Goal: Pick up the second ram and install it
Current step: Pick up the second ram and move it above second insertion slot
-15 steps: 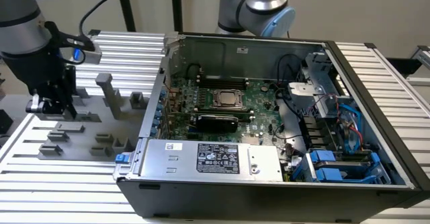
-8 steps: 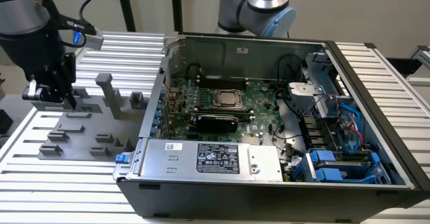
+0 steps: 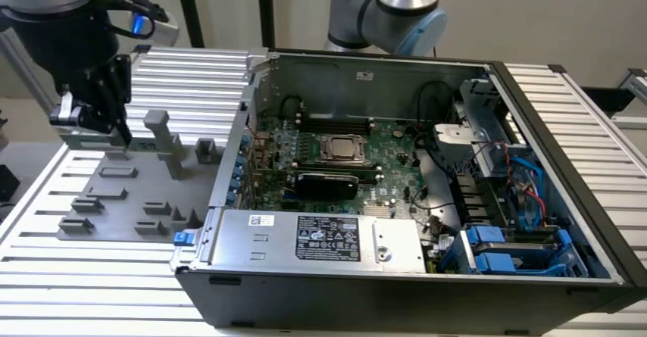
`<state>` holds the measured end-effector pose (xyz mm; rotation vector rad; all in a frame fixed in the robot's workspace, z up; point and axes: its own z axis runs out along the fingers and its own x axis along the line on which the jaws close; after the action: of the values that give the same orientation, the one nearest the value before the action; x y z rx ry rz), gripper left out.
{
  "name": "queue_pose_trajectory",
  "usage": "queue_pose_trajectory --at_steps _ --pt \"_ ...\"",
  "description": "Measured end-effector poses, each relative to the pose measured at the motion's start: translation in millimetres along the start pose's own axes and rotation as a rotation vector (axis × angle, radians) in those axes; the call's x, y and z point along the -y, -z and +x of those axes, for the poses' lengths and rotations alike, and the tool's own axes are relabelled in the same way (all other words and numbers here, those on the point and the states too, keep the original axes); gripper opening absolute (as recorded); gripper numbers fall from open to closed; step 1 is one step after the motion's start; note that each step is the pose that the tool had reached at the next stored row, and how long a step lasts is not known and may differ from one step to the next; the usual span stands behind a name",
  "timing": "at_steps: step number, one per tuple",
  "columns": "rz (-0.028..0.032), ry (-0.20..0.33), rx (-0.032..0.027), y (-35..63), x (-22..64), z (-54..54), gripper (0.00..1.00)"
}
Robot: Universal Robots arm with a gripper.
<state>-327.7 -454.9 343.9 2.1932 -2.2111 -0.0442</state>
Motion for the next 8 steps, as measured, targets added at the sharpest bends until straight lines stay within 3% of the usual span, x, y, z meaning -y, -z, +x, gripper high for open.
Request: queue_pose_trajectory --at_steps 8 --pt "-0.0021 0.0 0.0002 37.7 34.9 -0.4 0.0"
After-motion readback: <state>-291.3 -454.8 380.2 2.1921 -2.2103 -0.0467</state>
